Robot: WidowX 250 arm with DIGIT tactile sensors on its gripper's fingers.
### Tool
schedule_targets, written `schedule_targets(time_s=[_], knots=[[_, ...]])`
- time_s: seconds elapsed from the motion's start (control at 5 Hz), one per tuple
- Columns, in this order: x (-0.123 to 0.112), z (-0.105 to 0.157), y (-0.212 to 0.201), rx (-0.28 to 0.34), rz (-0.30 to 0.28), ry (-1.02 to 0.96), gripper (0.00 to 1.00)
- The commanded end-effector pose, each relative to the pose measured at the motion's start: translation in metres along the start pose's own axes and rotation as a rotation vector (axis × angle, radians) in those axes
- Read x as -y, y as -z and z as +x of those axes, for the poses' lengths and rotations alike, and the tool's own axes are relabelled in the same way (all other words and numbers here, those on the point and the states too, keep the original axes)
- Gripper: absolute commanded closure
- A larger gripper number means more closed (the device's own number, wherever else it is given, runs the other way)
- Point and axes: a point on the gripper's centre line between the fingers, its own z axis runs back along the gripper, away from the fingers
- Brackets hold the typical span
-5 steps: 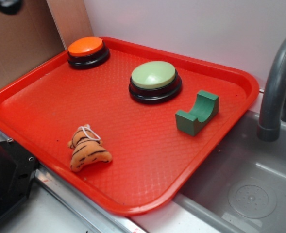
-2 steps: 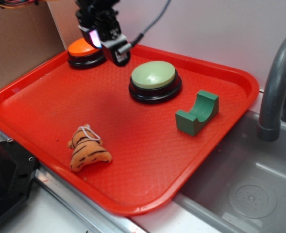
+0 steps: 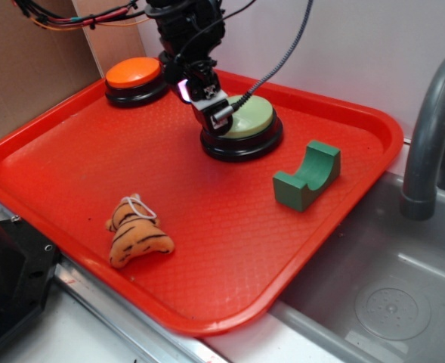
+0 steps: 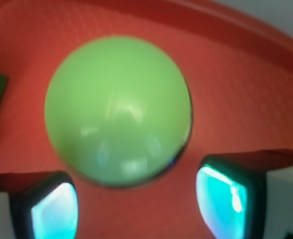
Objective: Push the green button.
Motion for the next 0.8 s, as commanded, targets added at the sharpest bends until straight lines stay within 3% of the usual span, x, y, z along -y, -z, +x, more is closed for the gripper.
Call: schedule_targets(time_s=[0.0, 0.2, 0.6], knots=[[-0.012, 0.012, 0.005, 0.036, 0.027, 0.019, 0.0], [-0.015, 0.012, 0.008, 0.023, 0.018, 0.025, 0.0], [-0.014, 0.013, -0.017, 0.039, 0.067, 0.025, 0.0]])
